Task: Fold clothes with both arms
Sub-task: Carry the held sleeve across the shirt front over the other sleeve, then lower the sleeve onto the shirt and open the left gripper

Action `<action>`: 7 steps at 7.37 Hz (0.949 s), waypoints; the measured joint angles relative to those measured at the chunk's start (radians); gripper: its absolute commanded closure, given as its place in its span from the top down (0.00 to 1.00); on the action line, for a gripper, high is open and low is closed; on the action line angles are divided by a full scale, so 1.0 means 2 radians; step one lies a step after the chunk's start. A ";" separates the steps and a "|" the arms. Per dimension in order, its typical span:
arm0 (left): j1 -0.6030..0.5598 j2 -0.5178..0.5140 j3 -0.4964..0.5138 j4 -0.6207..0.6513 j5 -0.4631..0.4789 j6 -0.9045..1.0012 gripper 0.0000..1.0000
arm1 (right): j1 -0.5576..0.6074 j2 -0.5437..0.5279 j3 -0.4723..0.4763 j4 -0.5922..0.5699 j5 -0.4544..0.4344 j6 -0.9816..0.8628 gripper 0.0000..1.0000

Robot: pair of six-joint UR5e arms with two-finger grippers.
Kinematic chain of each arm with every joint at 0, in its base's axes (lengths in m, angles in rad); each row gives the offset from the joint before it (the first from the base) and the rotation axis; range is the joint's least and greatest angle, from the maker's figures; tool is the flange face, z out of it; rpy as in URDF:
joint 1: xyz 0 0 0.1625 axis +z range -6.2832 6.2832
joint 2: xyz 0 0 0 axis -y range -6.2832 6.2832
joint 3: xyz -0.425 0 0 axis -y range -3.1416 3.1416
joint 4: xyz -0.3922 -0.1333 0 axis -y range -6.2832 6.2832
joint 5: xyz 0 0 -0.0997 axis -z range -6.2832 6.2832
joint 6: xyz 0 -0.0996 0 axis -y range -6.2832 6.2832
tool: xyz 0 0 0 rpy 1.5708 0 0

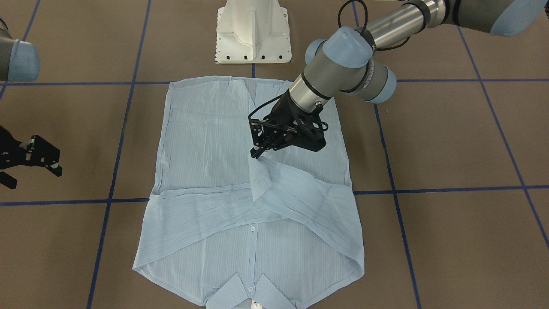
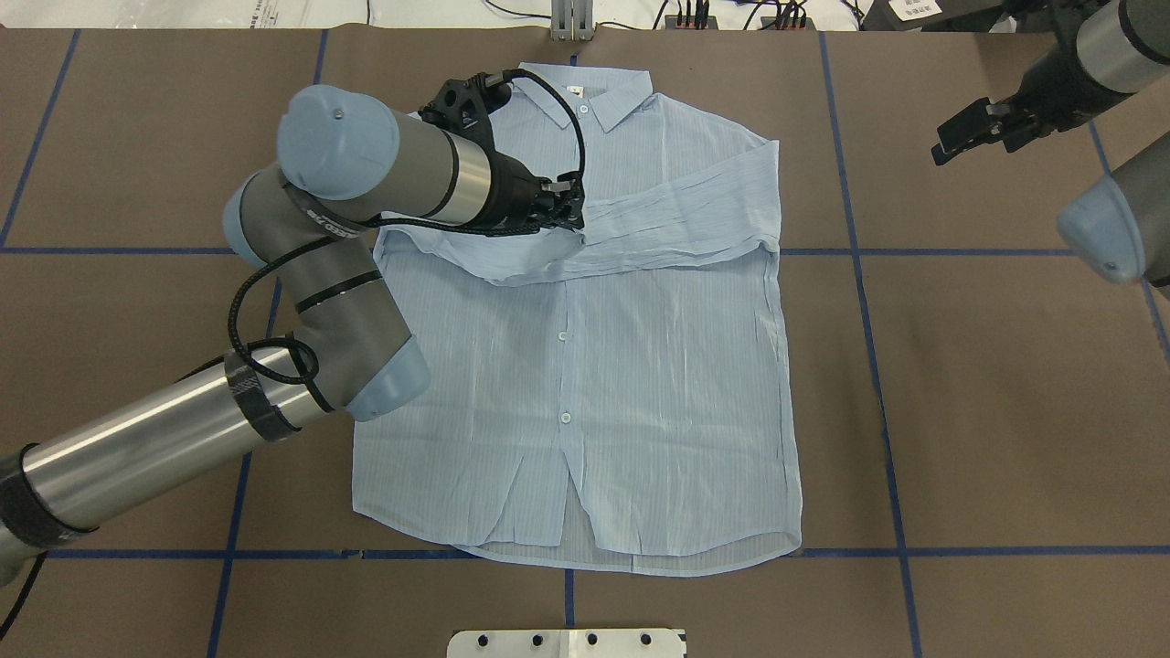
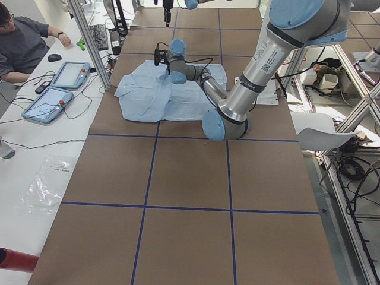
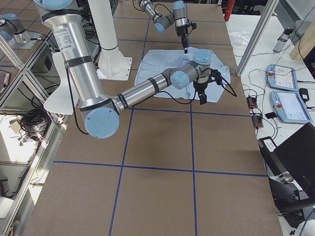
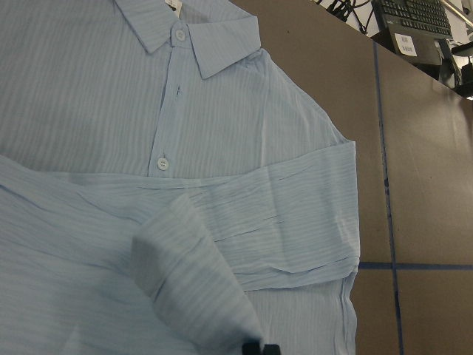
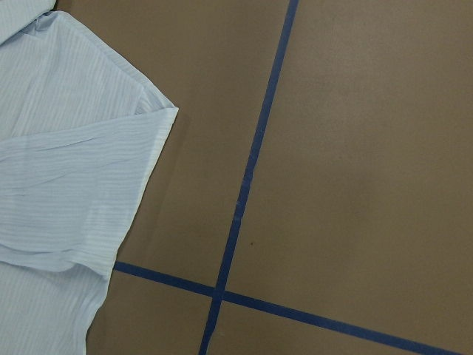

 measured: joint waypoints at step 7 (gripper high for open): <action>0.104 -0.074 0.101 -0.006 0.082 0.000 1.00 | -0.001 -0.001 0.004 0.000 0.000 0.007 1.00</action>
